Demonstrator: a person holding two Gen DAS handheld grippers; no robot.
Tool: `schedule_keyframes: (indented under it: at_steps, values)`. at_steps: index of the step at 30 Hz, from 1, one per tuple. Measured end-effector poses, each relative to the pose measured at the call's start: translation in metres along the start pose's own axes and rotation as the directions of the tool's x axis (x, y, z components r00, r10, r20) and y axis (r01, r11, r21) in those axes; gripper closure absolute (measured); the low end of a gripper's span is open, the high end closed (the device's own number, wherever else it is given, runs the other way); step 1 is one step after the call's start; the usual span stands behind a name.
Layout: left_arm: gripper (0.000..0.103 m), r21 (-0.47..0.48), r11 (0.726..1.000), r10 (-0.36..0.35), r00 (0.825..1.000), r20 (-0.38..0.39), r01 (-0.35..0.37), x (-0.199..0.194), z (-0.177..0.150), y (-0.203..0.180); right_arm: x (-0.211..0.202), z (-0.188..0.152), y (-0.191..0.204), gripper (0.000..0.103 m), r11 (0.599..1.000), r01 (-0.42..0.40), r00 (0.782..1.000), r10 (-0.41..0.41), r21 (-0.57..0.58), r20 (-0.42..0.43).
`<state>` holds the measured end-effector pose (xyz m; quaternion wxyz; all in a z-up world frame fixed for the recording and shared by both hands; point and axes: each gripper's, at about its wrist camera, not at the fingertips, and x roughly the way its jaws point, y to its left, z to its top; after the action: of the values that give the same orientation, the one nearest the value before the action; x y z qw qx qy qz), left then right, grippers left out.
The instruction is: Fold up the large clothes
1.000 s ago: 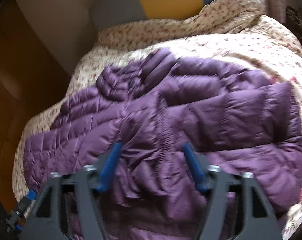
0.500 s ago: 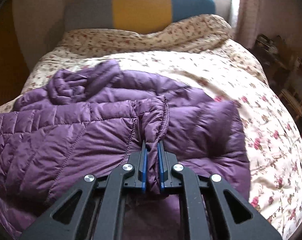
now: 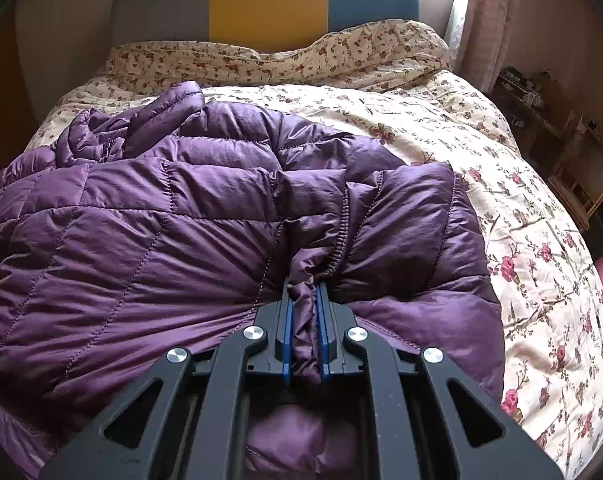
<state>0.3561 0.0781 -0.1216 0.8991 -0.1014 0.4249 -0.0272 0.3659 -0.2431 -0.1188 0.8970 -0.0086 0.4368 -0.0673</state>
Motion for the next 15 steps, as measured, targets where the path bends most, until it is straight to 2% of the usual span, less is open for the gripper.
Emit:
schedule_keyframes:
  at_steps: [1,3,4,5,7,10,15]
  values:
    - [0.048,0.004,1.000,0.008,1.000,0.002,-0.008,-0.003,0.001,-0.001,0.000,-0.001,0.001,0.093,1.000,0.003,1.000,-0.003,-0.006,-0.001]
    - [0.035,-0.007,1.000,0.002,1.000,0.015,-0.002,-0.011,0.004,-0.004,-0.002,0.002,0.003,0.091,1.000,0.011,1.000,-0.011,-0.024,-0.007]
    - [0.034,-0.018,1.000,0.004,1.000,0.027,-0.003,-0.017,0.006,-0.004,-0.005,0.003,0.003,0.086,0.999,0.021,1.000,-0.021,-0.031,-0.008]
    - [0.034,-0.025,1.000,0.003,0.999,0.041,-0.002,-0.023,0.008,-0.004,-0.009,0.006,0.002,0.071,0.999,0.031,1.000,-0.031,-0.027,-0.004]
    - [0.034,-0.017,1.000,0.010,0.997,0.080,-0.008,-0.035,0.015,-0.009,-0.020,0.012,0.000,0.050,0.999,0.045,0.999,-0.045,-0.005,0.025]
    - [0.034,0.020,1.000,-0.004,0.991,0.133,0.002,-0.049,0.024,-0.019,-0.040,0.020,0.008,0.049,1.000,0.014,0.996,-0.012,-0.013,0.085]
    - [0.034,0.031,0.999,-0.021,0.990,0.141,0.017,-0.042,0.038,-0.033,-0.043,0.035,0.036,0.033,0.996,-0.083,0.991,0.084,-0.019,0.103]
